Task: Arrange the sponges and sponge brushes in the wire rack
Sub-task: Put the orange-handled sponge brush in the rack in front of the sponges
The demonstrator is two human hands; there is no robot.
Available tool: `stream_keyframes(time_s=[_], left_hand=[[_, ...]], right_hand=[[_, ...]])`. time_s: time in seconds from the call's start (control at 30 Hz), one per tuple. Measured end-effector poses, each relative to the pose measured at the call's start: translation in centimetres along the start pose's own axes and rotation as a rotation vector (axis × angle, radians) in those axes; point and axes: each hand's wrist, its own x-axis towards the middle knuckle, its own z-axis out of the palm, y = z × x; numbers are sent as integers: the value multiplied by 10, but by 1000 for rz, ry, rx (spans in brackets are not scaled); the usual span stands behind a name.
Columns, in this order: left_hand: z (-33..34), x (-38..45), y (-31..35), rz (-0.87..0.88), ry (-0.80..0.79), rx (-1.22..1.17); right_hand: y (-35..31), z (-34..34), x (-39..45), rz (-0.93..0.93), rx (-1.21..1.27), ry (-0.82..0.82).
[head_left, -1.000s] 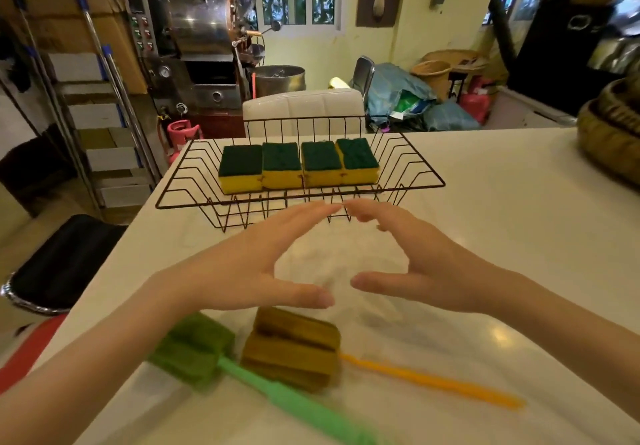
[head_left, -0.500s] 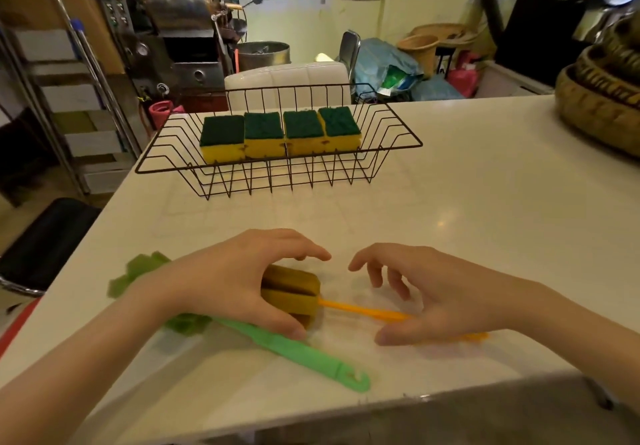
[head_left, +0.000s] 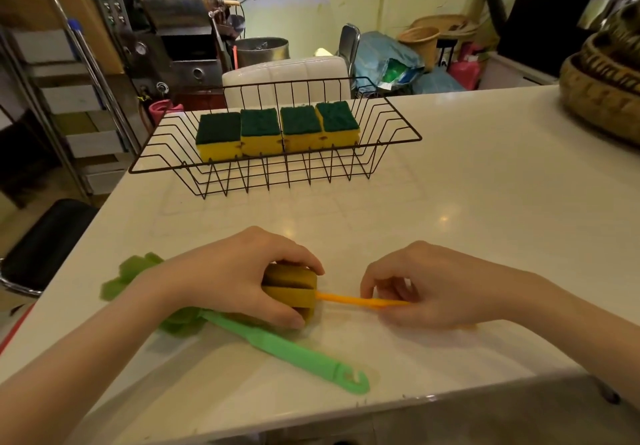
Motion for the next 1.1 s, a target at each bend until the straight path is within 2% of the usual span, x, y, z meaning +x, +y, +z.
stream_keyframes(time_s=[0.47,0.6,0.77,0.87,0.97,1.03,1.1], left_hand=[[-36,16,-19,21,191,-13],[-59,20,-32,-12,256,1],[-96,26,-51,-67,256,-23],[-121,22,-65,-83,344,-166],[-135,19,-77,-62,575,-454],[-138,22,-86,-63,755,-635],[-139,28,-87,-108,802,-723]], right_hand=[[17,-45,35,-51,49,78],[18,-66,56,-89,53,105],[18,-87,88,-135,106,164],[17,-97,107,-163,194,190],[16,-106,123,-169,408,230],[13,-113,134,-179,584,315],[10,-118,146,-169,785,419]])
